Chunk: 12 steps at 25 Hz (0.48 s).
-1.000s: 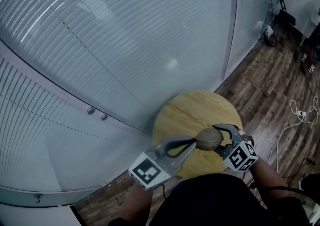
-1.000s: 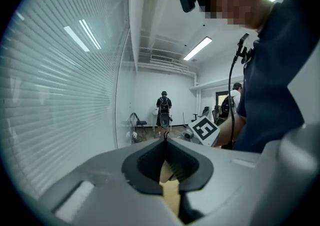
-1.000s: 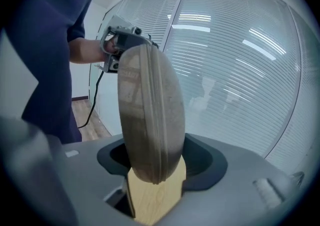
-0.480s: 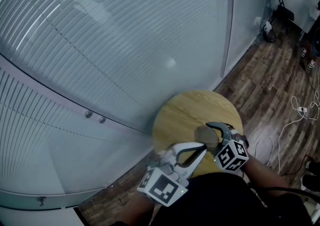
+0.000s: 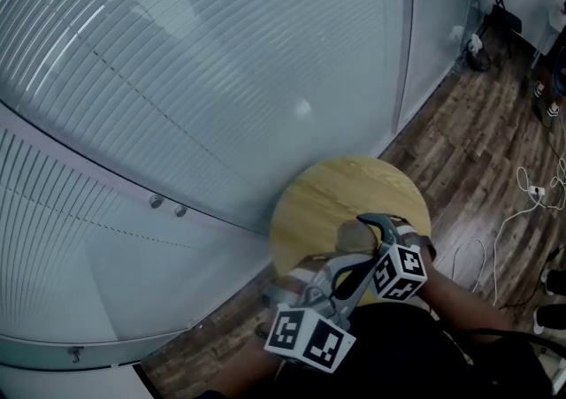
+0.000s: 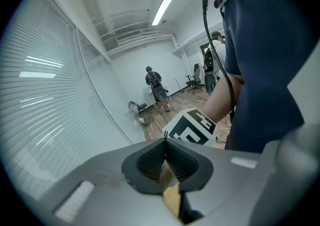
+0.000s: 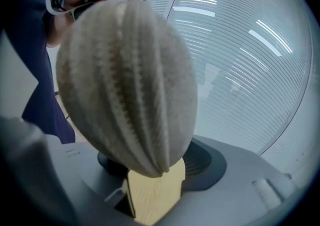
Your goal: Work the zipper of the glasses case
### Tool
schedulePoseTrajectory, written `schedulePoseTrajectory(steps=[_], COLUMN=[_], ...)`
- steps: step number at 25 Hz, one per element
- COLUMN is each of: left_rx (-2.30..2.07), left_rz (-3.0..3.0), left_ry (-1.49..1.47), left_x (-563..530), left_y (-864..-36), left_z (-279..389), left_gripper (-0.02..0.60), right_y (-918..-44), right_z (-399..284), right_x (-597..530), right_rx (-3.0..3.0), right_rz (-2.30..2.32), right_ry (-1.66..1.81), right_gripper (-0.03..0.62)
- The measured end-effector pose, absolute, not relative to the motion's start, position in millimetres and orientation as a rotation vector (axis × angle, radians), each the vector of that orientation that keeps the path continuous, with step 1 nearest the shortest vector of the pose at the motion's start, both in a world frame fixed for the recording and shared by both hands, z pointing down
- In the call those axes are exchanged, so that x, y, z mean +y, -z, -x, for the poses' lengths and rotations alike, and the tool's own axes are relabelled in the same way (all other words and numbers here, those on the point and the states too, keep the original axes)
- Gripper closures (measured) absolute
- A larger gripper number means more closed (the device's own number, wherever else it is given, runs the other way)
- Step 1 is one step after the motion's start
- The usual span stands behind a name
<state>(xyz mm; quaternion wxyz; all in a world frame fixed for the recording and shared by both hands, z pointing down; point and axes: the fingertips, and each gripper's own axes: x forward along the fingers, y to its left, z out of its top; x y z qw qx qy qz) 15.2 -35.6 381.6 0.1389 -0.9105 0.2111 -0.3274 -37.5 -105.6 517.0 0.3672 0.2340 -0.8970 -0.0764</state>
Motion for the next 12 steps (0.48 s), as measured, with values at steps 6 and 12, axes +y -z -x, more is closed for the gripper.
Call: schedulePoseTrajectory(steps=[6,12], left_rx=[0.579,0.483], left_rz=[2.614,2.742], left_ry=[0.983,0.7], left_x=[-38.6,-27.2], left_y=[-378.3,-360.2], left_z=[-18.9,-19.9], left_gripper=[0.572,0.571], right_y=[-510.0,-500.7], right_z=[57.4,68.2], right_x=[-104.1,-91.4], right_rx=[-2.292,-2.375], right_rz=[-0.552,-0.505], right_ry=[0.217,0.204], right_gripper=[0.329,0.329])
